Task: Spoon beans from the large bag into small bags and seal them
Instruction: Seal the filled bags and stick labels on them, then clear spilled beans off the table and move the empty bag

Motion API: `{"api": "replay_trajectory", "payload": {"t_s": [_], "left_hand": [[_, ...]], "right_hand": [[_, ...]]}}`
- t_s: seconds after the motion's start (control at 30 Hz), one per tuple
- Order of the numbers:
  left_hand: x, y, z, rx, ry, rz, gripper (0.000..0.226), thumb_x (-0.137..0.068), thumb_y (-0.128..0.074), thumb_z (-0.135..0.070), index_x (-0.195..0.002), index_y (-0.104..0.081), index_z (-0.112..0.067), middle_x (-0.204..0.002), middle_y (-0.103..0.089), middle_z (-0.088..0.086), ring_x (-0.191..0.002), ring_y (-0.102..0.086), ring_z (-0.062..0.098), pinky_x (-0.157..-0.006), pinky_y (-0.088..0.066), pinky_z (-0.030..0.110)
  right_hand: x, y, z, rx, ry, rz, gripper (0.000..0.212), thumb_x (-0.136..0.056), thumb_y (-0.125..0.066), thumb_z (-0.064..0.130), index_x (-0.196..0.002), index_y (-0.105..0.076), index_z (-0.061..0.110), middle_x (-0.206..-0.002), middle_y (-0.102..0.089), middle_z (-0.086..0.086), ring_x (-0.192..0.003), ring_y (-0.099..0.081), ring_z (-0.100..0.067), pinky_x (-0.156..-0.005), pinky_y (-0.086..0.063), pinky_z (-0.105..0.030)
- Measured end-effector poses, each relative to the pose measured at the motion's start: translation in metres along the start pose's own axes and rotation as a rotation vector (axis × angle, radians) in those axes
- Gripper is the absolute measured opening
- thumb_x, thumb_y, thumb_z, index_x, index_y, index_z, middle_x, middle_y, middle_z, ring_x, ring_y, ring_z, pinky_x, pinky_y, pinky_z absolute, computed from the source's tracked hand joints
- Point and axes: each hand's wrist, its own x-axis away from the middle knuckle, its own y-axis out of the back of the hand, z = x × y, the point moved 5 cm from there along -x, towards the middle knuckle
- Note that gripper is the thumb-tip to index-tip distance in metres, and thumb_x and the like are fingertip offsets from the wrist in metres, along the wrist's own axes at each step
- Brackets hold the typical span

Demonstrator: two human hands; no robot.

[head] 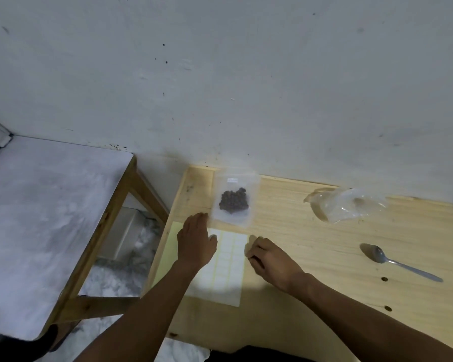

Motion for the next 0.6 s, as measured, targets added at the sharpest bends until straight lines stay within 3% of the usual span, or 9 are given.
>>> {"api": "replay_trajectory", "payload": {"t_s": [0.1,0.23,0.37,0.5,0.6], "left_hand": [[0.000,-0.002,0.002,-0.044,-0.027,0.029,0.063,-0.092,-0.058,-0.034,-0.148,-0.036,-0.013,-0.155,-0.035,0.006,-0.146,-0.027,0.025,-0.114,-0.034,0.043],[0.002,-0.006,0.003,-0.079,-0.049,0.036,0.064,-0.095,-0.054,-0.035,-0.151,-0.031,-0.013,-0.160,-0.027,0.006,-0.150,-0.018,0.026,-0.118,-0.026,0.043],[0.022,-0.008,-0.005,-0.102,-0.041,-0.047,0.066,-0.095,-0.057,-0.033,-0.151,-0.028,-0.013,-0.161,-0.023,0.013,-0.151,-0.011,0.034,-0.121,-0.018,0.047],[0.048,-0.019,-0.037,-0.090,-0.149,-0.171,0.060,-0.081,-0.071,-0.023,-0.134,-0.048,-0.011,-0.144,-0.041,0.017,-0.135,-0.036,0.040,-0.107,-0.038,0.053],[0.068,-0.036,-0.072,-0.004,-0.258,-0.163,0.056,-0.072,-0.073,-0.018,-0.124,-0.053,-0.014,-0.134,-0.046,0.014,-0.122,-0.044,0.037,-0.096,-0.044,0.051]], "right_hand": [[0.008,-0.007,0.002,0.074,-0.040,0.030,0.013,-0.090,-0.054,0.012,-0.088,-0.066,0.013,-0.090,-0.060,-0.003,-0.081,-0.057,-0.018,-0.076,-0.046,-0.023],[0.017,-0.012,0.001,0.132,-0.082,0.005,0.007,-0.083,-0.068,0.008,-0.078,-0.065,0.013,-0.076,-0.061,-0.005,-0.069,-0.058,-0.021,-0.069,-0.055,-0.032],[0.034,-0.001,0.001,0.053,-0.179,-0.052,0.023,-0.090,-0.049,0.015,-0.075,-0.066,0.010,-0.073,-0.062,-0.008,-0.067,-0.059,-0.025,-0.070,-0.049,-0.028],[0.064,0.008,-0.013,0.010,-0.300,-0.096,0.015,-0.091,-0.055,0.014,-0.084,-0.067,0.011,-0.080,-0.064,-0.008,-0.073,-0.059,-0.027,-0.073,-0.052,-0.030],[0.095,0.019,-0.017,-0.047,-0.408,-0.121,0.010,-0.092,-0.058,0.011,-0.087,-0.067,0.009,-0.085,-0.060,-0.005,-0.076,-0.053,-0.020,-0.075,-0.045,-0.027]]}}
